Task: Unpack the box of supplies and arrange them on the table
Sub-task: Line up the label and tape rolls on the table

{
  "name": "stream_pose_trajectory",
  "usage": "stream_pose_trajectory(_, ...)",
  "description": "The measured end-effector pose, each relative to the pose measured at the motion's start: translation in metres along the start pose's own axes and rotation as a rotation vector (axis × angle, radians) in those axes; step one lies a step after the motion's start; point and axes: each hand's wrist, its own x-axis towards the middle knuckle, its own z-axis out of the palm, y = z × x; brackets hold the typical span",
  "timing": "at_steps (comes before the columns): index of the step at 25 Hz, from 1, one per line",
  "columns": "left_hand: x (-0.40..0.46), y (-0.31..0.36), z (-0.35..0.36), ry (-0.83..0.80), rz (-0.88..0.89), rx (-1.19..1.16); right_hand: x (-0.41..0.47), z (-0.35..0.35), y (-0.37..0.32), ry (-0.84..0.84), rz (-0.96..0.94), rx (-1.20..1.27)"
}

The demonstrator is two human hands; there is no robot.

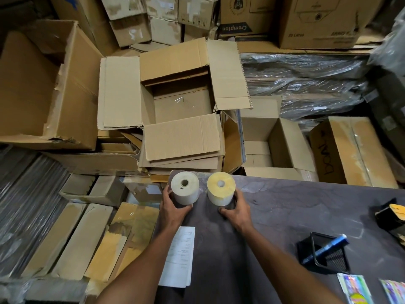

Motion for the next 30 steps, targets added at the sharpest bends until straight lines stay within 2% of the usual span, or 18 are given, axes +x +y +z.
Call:
stream_pose_trajectory(8,-0.039,0.019,-0.002,0.007,-0.118,-0.166,-0.033,-0.012,0.003,-0.065,0.048,-0.018)
stream_pose_trajectory(12,-0.060,0.026,-0.003,-0.007,-0.088,-0.156,-0.054,-0.015,-0.005,-0.067,0.044,0.005)
stream_pose_trajectory(18,-0.100,0.026,-0.001,-0.205,-0.049,-0.153,-0.101,-0.032,-0.005,-0.006,0.018,0.096)
stream_pose_trajectory(30,-0.209,0.029,0.027,-0.418,0.042,-0.186,-0.205,-0.078,0.049,0.191,0.056,0.189)
